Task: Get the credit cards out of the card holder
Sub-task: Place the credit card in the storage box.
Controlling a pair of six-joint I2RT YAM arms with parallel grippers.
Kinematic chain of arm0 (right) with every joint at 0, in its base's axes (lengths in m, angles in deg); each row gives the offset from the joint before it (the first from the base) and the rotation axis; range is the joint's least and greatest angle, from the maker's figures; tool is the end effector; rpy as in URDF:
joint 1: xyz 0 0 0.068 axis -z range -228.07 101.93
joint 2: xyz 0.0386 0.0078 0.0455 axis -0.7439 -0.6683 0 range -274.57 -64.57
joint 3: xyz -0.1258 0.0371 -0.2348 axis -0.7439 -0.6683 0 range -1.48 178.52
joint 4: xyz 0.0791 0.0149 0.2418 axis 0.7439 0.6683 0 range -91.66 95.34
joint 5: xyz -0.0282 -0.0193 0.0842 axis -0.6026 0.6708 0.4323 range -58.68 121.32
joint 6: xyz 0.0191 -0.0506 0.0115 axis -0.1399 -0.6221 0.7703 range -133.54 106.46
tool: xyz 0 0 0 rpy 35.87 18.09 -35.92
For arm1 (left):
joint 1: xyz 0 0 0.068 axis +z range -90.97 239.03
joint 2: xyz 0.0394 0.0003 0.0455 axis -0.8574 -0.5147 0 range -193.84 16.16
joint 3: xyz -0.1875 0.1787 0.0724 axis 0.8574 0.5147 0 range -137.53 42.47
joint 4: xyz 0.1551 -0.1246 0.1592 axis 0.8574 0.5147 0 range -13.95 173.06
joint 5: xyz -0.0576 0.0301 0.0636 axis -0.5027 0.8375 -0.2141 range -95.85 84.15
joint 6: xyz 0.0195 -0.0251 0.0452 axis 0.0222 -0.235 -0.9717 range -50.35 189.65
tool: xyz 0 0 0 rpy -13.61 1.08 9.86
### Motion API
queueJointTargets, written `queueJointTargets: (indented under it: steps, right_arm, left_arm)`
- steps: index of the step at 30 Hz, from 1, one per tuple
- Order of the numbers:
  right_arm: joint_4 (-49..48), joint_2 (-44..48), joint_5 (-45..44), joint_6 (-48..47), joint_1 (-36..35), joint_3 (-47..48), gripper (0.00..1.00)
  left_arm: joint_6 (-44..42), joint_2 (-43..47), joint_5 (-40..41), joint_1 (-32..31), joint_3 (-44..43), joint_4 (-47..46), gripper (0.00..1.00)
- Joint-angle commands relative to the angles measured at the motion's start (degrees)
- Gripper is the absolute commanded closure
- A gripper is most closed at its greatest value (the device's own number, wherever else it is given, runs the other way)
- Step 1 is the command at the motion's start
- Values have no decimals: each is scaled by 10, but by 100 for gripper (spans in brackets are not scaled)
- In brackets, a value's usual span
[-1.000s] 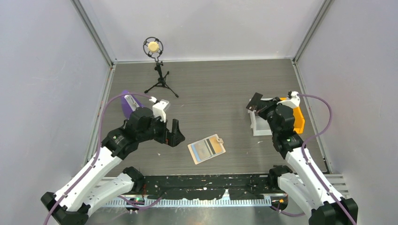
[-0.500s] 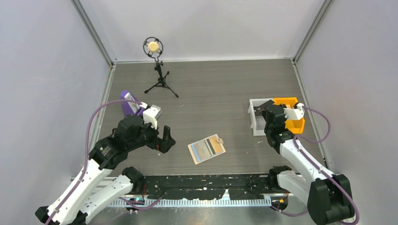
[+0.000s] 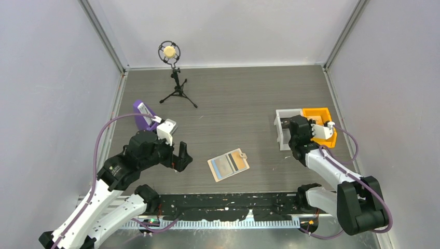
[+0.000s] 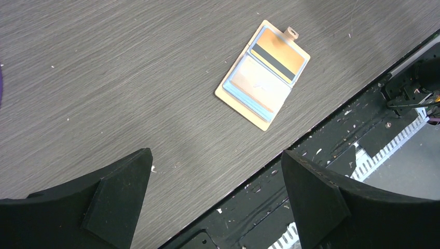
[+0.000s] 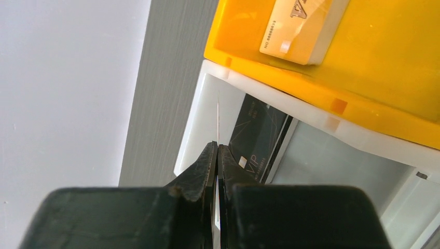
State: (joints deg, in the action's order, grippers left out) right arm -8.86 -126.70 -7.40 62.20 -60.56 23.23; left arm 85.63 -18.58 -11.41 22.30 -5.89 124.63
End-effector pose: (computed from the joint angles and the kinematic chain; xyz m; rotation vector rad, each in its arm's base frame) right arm 0.2132 0.0232 0.1944 1.3553 1.4513 0.2877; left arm 0.0899 -0.0715 0.3122 0.4603 2.1997 -0.6174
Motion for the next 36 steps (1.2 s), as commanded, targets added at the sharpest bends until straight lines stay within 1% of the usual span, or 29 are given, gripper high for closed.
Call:
queueJointTargets:
  steps: [1, 6, 13, 23, 26, 36]
  right_arm:
    - [-17, -22, -28, 52, 3, 10, 95]
    - [-39, -52, -19, 77, 3, 8, 95]
    - [-45, -93, -10, 109, 3, 9, 94]
    - [-57, -149, 23, 100, 3, 27, 85]
    - [-58, -155, 20, 97, 3, 26, 84]
    - [-33, -158, 14, 70, 4, 48, 76]
  left_arm:
    - [-10, 11, 2, 1, 2, -6, 0]
    - [-11, 19, 2, 2, 5, -9, 0]
    - [-12, 26, 0, 2, 6, -10, 0]
    - [-13, 27, -4, 1, 7, -9, 0]
    - [-13, 28, -6, 1, 8, -9, 0]
    - [-15, 28, -7, 2, 9, -11, 0]
